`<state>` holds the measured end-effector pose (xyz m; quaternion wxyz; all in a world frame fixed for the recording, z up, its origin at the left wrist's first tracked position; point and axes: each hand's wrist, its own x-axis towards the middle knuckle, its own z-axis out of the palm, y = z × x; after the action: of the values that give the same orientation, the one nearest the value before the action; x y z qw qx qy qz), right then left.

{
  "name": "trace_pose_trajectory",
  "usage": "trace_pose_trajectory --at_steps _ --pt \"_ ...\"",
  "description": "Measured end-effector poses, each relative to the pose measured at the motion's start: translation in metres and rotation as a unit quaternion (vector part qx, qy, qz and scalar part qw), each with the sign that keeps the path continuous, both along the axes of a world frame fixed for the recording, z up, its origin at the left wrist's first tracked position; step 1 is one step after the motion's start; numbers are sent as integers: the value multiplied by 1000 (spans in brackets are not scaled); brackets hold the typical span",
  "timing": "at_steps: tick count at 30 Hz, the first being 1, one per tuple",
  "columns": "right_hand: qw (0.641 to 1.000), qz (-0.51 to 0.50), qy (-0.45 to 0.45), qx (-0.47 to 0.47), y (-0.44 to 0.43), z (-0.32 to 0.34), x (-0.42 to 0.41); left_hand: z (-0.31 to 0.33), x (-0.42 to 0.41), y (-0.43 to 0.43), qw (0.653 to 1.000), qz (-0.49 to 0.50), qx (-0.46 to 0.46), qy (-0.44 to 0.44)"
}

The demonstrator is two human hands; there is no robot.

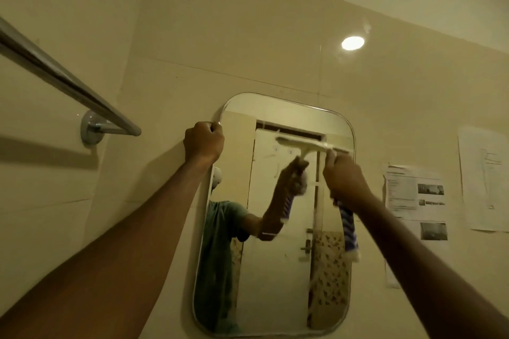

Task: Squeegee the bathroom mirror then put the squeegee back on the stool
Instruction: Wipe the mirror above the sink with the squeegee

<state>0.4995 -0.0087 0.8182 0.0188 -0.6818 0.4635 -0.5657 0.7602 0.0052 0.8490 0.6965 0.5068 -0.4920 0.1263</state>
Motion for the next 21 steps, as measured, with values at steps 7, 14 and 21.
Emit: trace_pose_trajectory --at_steps 7,14,21 --pt "999 -15 30 37 29 -4 7 1 5 6 1000 -21 12 -15" --pt "998 -53 15 -25 24 76 42 3 12 6 999 -30 31 -15" --pt "998 -20 22 57 28 -59 51 0 8 12 997 -72 29 11"
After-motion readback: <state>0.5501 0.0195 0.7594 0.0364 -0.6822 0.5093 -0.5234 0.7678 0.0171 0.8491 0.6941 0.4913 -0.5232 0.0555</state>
